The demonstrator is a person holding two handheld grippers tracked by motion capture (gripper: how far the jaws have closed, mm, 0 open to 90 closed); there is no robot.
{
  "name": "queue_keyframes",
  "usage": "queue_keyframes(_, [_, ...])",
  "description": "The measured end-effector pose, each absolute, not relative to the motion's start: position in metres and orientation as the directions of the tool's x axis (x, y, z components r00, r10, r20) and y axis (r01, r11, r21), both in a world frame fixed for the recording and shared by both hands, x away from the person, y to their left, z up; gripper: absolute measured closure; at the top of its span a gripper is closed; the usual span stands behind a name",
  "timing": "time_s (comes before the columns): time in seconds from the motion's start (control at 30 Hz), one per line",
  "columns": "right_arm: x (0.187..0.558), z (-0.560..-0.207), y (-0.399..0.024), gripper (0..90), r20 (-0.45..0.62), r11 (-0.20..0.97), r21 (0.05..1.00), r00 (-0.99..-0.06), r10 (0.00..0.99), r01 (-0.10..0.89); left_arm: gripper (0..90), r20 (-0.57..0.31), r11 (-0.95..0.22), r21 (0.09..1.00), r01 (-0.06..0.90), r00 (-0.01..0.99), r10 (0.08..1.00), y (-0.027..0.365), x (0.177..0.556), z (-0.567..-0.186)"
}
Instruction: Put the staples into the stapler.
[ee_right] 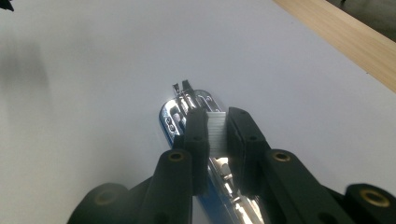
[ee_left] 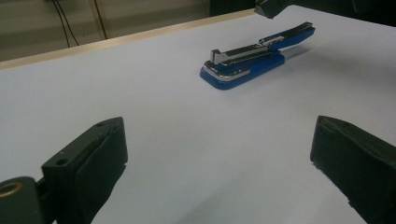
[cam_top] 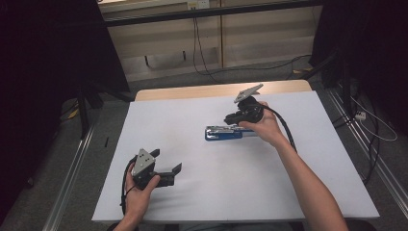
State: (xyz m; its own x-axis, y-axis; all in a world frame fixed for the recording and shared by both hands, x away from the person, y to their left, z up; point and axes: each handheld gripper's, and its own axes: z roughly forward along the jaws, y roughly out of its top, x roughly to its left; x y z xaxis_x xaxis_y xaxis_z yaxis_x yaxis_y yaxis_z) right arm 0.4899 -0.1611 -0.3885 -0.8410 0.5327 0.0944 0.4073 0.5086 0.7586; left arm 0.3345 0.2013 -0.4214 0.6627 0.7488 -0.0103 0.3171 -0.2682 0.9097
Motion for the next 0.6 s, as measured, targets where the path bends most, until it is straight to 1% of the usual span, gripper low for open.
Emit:
queue_keyframes(0.27, [0.494,-0.392,-0.153,79.4,0.100,0.517,0.752,-0.846,0.524,0.409,4.2,-0.014,-0.265,0.909,0.321,0.661,0.750,0.201,0.334,-0.422])
queue_keyframes(0.6, [0.496,-0.394,-0.140,79.4,0.071,0.545,0.746,-0.860,0.505,0.382,4.2,-0.011,-0.268,0.910,0.316,0.665,0.747,0.201,0.335,-0.421])
